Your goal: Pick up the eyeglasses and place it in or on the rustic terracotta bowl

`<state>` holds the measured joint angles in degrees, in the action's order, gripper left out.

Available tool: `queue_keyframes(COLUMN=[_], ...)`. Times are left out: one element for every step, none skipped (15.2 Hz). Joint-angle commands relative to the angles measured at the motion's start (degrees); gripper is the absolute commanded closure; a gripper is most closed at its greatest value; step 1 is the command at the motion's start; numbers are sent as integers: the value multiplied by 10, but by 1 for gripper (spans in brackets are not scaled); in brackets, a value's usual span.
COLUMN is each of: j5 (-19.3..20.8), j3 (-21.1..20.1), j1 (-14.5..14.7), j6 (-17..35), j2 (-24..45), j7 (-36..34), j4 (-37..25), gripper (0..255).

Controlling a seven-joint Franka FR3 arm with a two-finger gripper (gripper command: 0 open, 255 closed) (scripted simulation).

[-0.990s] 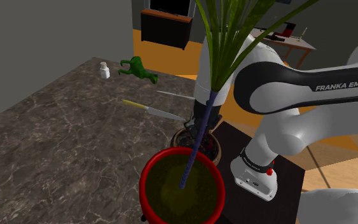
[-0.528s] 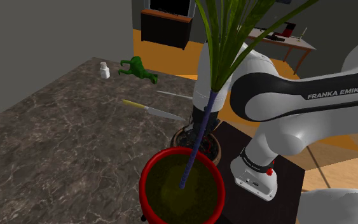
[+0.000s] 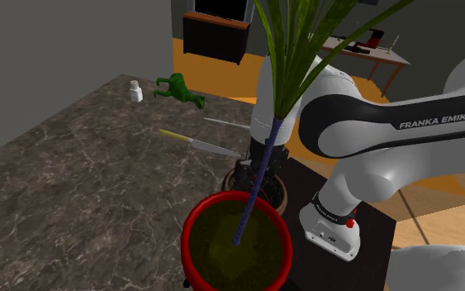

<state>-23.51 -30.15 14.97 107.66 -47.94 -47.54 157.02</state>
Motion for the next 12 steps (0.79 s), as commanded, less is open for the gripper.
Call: queue_keyframes(j5=[0,7,14,21,26,26,26,26,26,26,26,26], j3=[0,8,15,22,27,27,27,27,27,27,27,27], j1=[0,-3,-5,-8,-10,-10,-10,-10,-10,-10,-10,-10], j6=[0,-20,-40,-59,-74,-74,-74,-74,-74,-74,-74,-74], j2=[0,-4,-8,-9,-10,-10,-10,-10,-10,-10,-10,-10], j7=[0,-1,-2,-3,-3,-4,-4,-4,-4,-4,-4,-4], j4=[0,-16,-33,-51,-65,-65,-65,-65,-65,-65,-65,-65], gripper=[0,0,0,0,0,0,0,0,0,0,0,0])
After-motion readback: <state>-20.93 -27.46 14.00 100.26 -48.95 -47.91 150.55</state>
